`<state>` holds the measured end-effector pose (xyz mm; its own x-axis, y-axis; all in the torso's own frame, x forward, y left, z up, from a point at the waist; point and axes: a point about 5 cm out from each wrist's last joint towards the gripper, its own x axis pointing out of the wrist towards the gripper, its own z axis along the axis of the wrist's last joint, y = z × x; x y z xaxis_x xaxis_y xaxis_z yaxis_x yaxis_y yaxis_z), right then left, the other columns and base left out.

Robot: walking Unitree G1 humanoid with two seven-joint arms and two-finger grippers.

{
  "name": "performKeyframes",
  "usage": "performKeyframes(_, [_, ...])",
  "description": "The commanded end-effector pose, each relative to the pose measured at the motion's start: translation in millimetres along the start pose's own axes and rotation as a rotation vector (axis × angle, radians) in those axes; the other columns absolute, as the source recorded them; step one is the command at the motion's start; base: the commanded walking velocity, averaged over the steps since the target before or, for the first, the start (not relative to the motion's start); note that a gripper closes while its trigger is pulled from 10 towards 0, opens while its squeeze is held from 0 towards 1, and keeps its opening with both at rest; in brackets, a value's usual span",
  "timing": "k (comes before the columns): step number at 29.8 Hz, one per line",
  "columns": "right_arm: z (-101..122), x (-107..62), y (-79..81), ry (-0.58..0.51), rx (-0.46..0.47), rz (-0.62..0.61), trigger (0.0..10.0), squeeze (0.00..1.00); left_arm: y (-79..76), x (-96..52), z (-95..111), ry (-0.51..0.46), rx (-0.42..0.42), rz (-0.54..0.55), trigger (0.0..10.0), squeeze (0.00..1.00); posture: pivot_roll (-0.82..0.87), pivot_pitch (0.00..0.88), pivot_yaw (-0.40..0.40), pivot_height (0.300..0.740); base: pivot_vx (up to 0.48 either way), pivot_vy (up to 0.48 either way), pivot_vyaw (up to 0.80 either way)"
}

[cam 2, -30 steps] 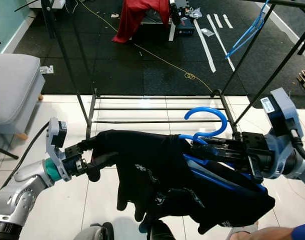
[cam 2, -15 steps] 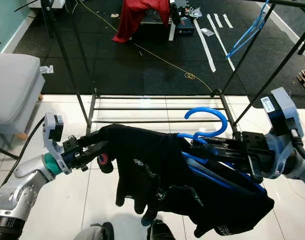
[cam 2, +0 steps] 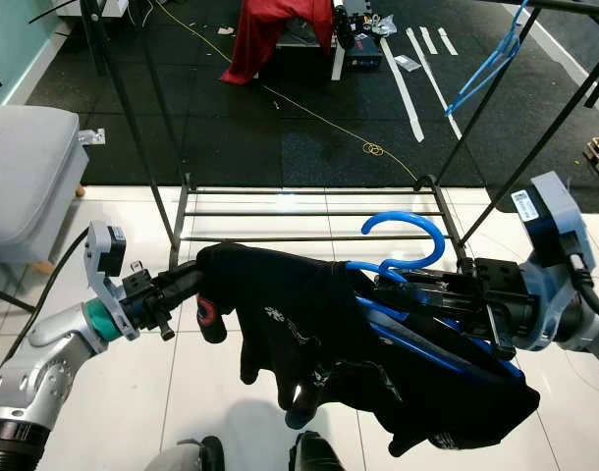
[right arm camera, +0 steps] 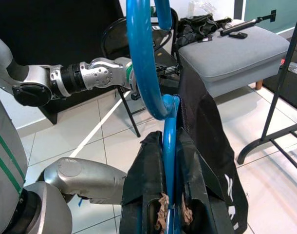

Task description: Hang hanger

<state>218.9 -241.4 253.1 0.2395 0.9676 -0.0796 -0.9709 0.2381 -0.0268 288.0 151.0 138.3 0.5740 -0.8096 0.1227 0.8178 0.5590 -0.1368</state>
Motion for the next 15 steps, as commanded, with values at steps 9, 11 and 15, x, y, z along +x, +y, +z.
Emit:
performKeyframes(9, [3.4,0.6,2.3,0.014,-0.026,0.019,10.0,0.00,2.4,-3.9,-3.6,0.011,-0.001,0.017,0.0,0.00,-0.12,0.066,0.051,0.740,0.000,0.000,0.00])
performKeyframes(11, [3.8,0.4,2.0,0.015,-0.028,0.019,10.0,0.00,3.1,-4.5,-3.6,0.010,0.000,0.021,0.0,0.00,-0.12,0.063,0.050,0.740,0.000,0.000,0.00])
performKeyframes(15, [3.9,0.2,1.6,0.017,-0.029,0.018,10.0,0.00,7.3,-6.8,-1.2,0.001,0.004,0.037,0.0,0.00,-0.12,0.062,0.050,0.740,0.000,0.000,0.00])
